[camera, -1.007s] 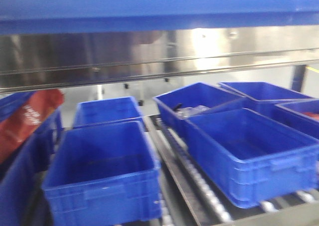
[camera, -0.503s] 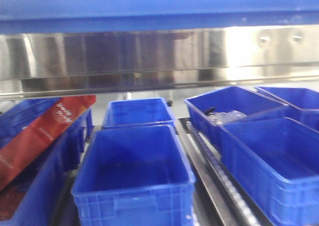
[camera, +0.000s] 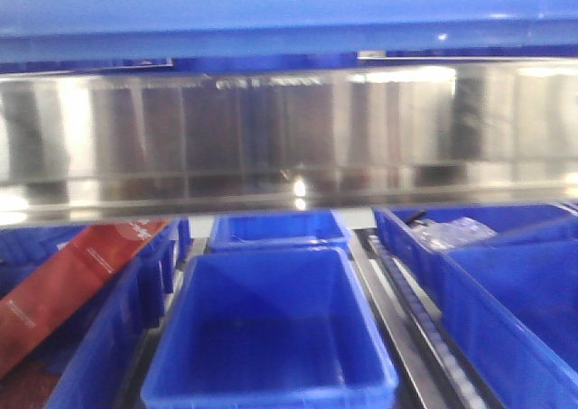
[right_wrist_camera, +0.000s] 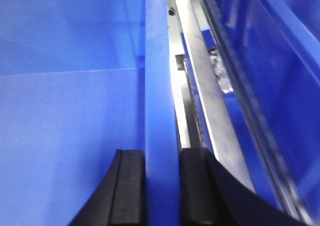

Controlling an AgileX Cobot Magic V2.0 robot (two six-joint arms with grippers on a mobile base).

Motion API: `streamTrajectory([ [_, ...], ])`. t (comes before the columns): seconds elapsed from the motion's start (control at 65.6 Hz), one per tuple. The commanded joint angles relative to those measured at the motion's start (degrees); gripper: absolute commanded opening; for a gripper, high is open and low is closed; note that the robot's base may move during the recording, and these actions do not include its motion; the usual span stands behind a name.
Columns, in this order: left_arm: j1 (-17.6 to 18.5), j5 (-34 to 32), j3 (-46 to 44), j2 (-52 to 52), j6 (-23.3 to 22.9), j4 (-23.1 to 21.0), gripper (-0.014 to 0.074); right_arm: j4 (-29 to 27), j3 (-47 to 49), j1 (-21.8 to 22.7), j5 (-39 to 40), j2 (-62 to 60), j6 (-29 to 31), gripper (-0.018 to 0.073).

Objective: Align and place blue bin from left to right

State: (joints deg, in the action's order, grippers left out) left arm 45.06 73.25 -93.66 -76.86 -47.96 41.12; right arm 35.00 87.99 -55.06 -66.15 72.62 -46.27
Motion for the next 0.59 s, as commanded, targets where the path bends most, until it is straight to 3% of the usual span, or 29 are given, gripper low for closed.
streamTrajectory([
  [0.0,1.0,-5.7,-0.7,0.5,-0.4,0.6,-0.0111,0.9,0.5,-0.6,6.5,-0.5,-0.3,-0.0070],
  [0.58,1.0,-5.7,-0.7,0.5,-0.4,0.6,-0.0111,0.9,0.5,-0.6,6.5,-0.5,-0.3,-0.0070],
])
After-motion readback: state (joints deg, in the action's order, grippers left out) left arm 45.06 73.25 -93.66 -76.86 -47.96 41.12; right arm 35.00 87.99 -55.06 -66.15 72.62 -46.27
